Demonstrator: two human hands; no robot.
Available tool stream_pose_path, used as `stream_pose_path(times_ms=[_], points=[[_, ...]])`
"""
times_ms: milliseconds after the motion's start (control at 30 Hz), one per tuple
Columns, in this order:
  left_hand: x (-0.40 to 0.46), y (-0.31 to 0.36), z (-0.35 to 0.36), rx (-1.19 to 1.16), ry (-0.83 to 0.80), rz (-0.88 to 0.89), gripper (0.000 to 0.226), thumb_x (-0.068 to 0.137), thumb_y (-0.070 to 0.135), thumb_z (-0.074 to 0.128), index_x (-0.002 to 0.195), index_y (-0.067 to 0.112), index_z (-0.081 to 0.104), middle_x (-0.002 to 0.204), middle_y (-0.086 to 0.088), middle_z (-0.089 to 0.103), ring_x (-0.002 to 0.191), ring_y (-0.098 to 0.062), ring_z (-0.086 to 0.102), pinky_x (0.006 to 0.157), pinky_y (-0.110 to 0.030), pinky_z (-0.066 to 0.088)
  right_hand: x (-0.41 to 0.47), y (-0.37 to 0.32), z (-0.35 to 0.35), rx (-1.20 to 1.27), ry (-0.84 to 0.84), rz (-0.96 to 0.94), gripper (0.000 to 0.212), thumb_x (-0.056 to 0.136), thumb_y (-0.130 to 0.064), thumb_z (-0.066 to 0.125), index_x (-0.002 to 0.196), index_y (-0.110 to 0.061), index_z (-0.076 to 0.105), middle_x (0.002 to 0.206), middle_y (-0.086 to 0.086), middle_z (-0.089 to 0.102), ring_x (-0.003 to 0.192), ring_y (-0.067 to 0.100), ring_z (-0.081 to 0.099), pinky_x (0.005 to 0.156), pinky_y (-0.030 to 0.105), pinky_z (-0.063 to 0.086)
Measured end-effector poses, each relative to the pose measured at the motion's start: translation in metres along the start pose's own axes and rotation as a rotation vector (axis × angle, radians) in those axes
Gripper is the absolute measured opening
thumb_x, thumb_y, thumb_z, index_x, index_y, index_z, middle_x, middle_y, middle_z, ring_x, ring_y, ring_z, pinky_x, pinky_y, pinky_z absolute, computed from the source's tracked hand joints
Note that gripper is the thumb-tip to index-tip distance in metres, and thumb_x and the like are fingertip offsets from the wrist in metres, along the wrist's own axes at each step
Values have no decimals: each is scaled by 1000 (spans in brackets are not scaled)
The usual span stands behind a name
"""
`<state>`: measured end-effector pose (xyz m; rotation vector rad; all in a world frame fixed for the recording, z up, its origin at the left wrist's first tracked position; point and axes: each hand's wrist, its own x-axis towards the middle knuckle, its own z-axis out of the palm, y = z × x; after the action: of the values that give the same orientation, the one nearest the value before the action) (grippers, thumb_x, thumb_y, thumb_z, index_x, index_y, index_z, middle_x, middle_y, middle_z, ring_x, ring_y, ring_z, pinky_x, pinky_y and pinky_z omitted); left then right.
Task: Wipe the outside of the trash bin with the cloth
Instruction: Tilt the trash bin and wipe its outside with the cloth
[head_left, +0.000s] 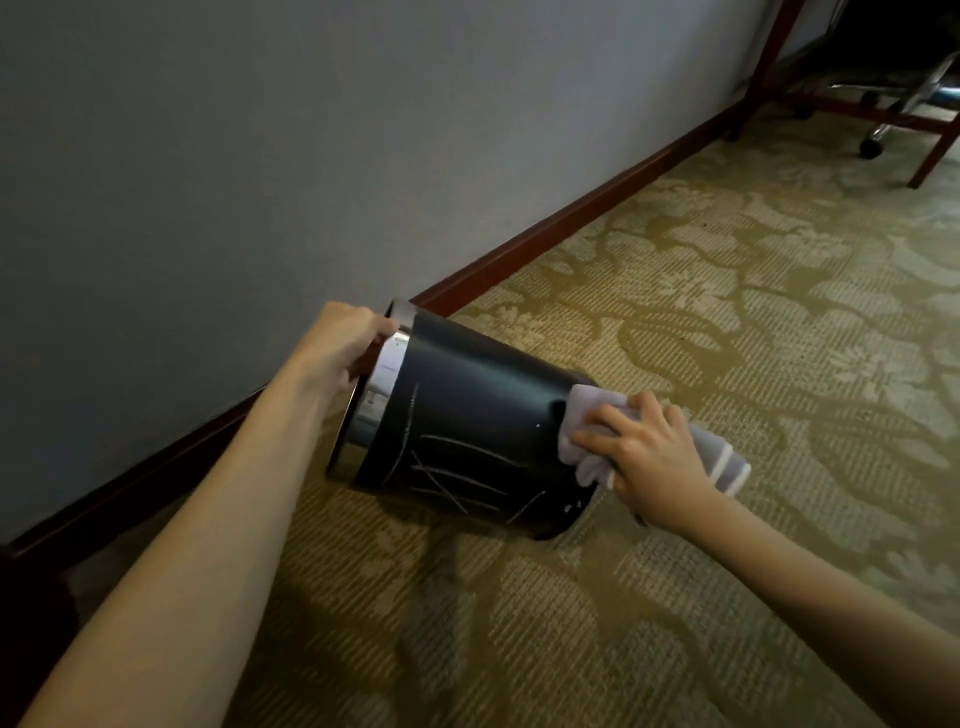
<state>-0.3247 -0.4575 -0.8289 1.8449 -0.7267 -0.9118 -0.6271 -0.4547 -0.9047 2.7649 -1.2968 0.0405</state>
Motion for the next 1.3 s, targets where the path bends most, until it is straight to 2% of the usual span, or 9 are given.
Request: stream_pose_path(times_ms=[67, 267, 467, 567, 833, 967, 1033, 1133, 1300], points=[[-2, -1, 4, -8, 4, 16, 9, 81, 3, 64, 89, -2, 63, 64, -11, 56, 34, -8, 52, 34, -13, 38, 6, 5, 0, 12, 4, 30, 31, 92, -36, 44, 119, -42, 59, 120, -11, 55, 108, 28, 41, 81, 38, 32], [-14, 8, 32, 8, -53, 77, 35, 77, 10, 69, 106, -9, 63, 105, -25, 67, 98, -38, 64, 85, -44, 53, 24, -12, -20, 133, 150, 51, 36, 87, -25, 50, 119, -38, 60, 121, -9, 56, 104, 29, 42, 82, 43, 36], [-26, 20, 61, 95, -94, 214, 11, 72, 10, 68, 62, 5, 66, 50, 0, 58, 49, -11, 55, 41, -21, 33, 42, -59, -55, 225, 504, -68, 42, 76, -21, 41, 107, -26, 69, 110, 1, 65, 91, 39, 53, 66, 44, 42], [-24, 19, 61, 101, -117, 201, 45, 75, 7, 65, 39, 17, 42, 29, 13, 34, 27, -1, 33, 33, -14, 27, 37, -62, -44, 141, 517, -69, 39, 75, -18, 48, 107, -24, 69, 110, 2, 65, 93, 40, 54, 66, 44, 44], [-1, 8, 28, -8, 28, 125, 19, 72, 3, 67, 60, 11, 54, 60, -4, 53, 59, -21, 52, 51, -23, 37, -3, -14, 11, 52, 225, 109, 34, 63, -19, 79, 95, -27, 73, 96, 0, 66, 85, 38, 55, 65, 46, 44], [-2, 5, 27, -59, 36, 100, 5, 75, 3, 66, 75, 0, 62, 57, -1, 47, 57, -19, 46, 43, -20, 31, 2, -2, 11, 23, 121, 204, 32, 75, -23, 69, 105, -31, 69, 107, -3, 61, 99, 34, 48, 74, 44, 39], [-3, 6, 30, -78, 26, 107, 32, 76, 4, 66, 99, -17, 58, 69, -4, 60, 57, -20, 49, 46, -21, 31, 7, -1, 10, 34, 100, 226, 32, 81, -25, 60, 111, -34, 66, 114, -7, 57, 105, 30, 43, 78, 41, 34], [-5, 6, 39, -64, 13, 122, 33, 77, 7, 67, 100, -16, 58, 98, -21, 67, 86, -32, 64, 58, -27, 41, 11, -10, 4, 143, 147, 229, 37, 79, -19, 58, 112, -33, 66, 118, -5, 57, 104, 33, 42, 79, 42, 35], [-13, 14, 61, -7, -25, 196, 7, 75, 7, 68, 75, 4, 62, 70, -3, 61, 72, -18, 62, 51, -22, 43, 29, -51, -29, 294, 445, 46, 39, 75, -18, 45, 103, -27, 70, 108, 0, 64, 95, 40, 50, 71, 45, 41]])
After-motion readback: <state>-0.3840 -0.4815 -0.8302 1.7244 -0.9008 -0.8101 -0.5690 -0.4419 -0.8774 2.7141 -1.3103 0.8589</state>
